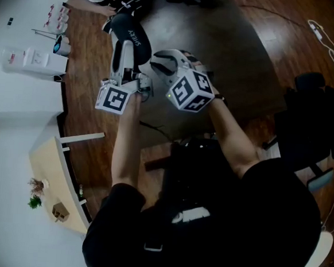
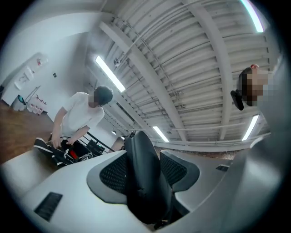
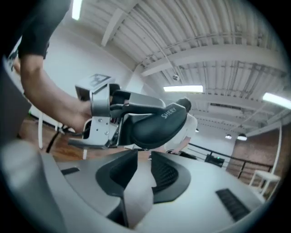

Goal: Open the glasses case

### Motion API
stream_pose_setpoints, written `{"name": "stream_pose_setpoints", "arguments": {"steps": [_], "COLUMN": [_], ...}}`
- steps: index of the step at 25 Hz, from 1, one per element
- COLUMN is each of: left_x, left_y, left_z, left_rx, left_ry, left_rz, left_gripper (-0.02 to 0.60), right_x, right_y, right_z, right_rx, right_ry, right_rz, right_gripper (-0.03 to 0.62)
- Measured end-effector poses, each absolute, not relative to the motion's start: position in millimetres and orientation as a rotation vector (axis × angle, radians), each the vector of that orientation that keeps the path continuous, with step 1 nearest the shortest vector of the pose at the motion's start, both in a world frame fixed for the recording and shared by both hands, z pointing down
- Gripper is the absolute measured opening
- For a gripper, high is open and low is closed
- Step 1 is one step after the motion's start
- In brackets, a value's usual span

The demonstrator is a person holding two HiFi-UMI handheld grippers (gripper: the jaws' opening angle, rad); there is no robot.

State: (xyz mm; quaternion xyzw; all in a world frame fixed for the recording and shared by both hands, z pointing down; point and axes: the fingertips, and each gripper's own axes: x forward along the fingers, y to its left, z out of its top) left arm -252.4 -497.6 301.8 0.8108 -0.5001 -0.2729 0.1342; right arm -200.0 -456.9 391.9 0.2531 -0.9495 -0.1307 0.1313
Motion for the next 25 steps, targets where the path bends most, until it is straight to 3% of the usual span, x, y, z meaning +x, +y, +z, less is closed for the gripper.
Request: {"name": "stream_pose_setpoints", "arguments": {"steps": [3,7,11,12,14,18,20,25], "left_x": [-257,-253,-245,-242,-235,-219,-214,-209], "left_y": [-493,-489,-483,-483,-481,-471,-469,-465], "left_z": [297,289,277,277,279,273,275,287], "left_rx": [2.366,2.434,2.500,2.515,2.549,2.608,2.632,2.758], "left_ry": [-1.419,-1.341,-1.213,-1.201,-1.166,-0.995,-0.948,-0.878], "left_rz": [-0.872,-0.920,-0.972,-0.959,-0.927,-0.967,-0.946,-0.694], "left_gripper": [0.219,0.199,0.198,0.196,0.195,0.181,0.181,0.186], "right_x": [-196,-191,-175,-170,-165,-180,-183,-174], "right_y": [-457,-459,-464,-465,-465,-468,-466,-463], "right_z": [379,366,349,341,323,324,325,334], "right_rx": [0.694,0.637,0.462,0.384,0.245,0.281,0.240,0.185], "right_ry": [-2.918,-3.016,-3.231,-3.305,-3.418,-3.381,-3.388,-3.296], "right_rz": [-0.087,0.054,0.439,0.570,0.754,0.618,0.634,0.475], "right_gripper": [0.118,0.143,0.224,0.292,0.339,0.359,0.333,0.307]}}
